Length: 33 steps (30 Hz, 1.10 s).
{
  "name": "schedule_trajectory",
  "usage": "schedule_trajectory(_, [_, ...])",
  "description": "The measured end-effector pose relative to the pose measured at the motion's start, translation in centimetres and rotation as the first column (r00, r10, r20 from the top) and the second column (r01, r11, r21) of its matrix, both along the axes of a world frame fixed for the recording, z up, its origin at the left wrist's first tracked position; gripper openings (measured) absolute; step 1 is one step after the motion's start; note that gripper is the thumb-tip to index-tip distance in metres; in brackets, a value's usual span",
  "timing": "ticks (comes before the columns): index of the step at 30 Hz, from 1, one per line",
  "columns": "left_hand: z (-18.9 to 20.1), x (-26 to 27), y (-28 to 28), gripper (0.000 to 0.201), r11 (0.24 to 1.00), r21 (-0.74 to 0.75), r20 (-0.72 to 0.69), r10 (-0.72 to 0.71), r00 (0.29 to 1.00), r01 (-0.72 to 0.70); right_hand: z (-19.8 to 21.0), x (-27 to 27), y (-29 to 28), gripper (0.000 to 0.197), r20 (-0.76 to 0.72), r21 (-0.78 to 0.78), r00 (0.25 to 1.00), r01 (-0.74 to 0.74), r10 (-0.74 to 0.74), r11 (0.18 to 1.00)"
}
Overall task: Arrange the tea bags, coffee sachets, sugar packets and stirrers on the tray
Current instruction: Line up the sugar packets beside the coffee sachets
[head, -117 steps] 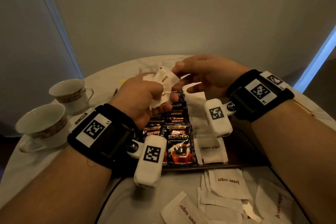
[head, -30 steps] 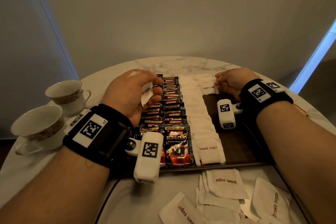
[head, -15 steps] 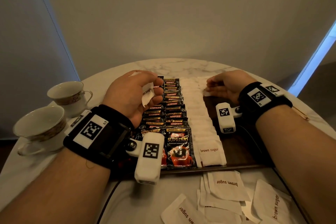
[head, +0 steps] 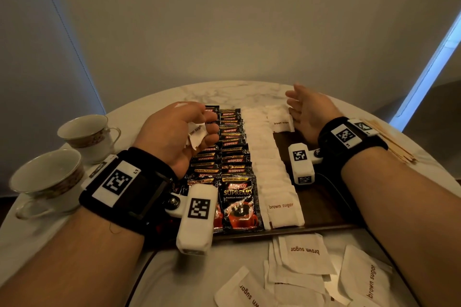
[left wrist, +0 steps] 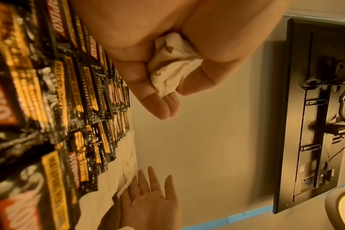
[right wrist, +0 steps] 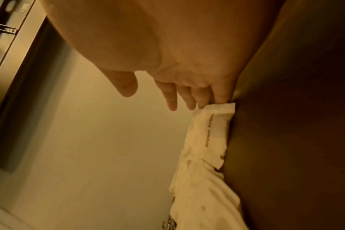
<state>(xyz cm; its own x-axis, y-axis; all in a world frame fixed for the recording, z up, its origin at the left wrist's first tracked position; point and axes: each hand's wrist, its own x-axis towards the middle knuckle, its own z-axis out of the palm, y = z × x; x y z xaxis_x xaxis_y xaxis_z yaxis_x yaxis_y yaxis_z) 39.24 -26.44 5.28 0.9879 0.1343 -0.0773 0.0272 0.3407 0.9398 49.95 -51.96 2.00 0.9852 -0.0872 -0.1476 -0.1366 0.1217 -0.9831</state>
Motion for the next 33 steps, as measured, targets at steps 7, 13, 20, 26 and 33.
schedule_trajectory(7, [-0.1,-0.1,-0.2,0.038,0.991,-0.104,0.003,-0.089,0.996,0.089,0.4,0.3,-0.7,0.052,0.071,-0.025,0.997,0.042,-0.041,0.999])
schedule_trajectory(13, [-0.5,0.0,-0.4,0.053,0.984,-0.109,0.084,-0.134,0.987,0.143,2.7,-1.4,2.6,0.024,0.280,-0.173,0.953,-0.067,0.115,0.983])
schedule_trajectory(20, [-0.4,-0.3,-0.3,0.035,0.997,0.045,0.121,-0.062,0.991,0.057,4.9,-6.8,7.7,0.015,0.224,-0.419,0.838,-0.379,0.498,0.825])
schedule_trajectory(26, [0.0,-0.4,0.0,0.027,0.999,0.050,0.153,0.008,0.988,-0.016,5.2,-7.5,7.6,0.006,0.186,-0.175,0.892,-0.383,0.412,0.907])
schedule_trajectory(33, [-0.2,-0.5,-0.3,0.010,0.993,0.114,0.153,-0.008,0.988,-0.010,3.5,-8.5,6.7,0.026,0.153,-0.096,0.893,-0.412,0.422,0.906])
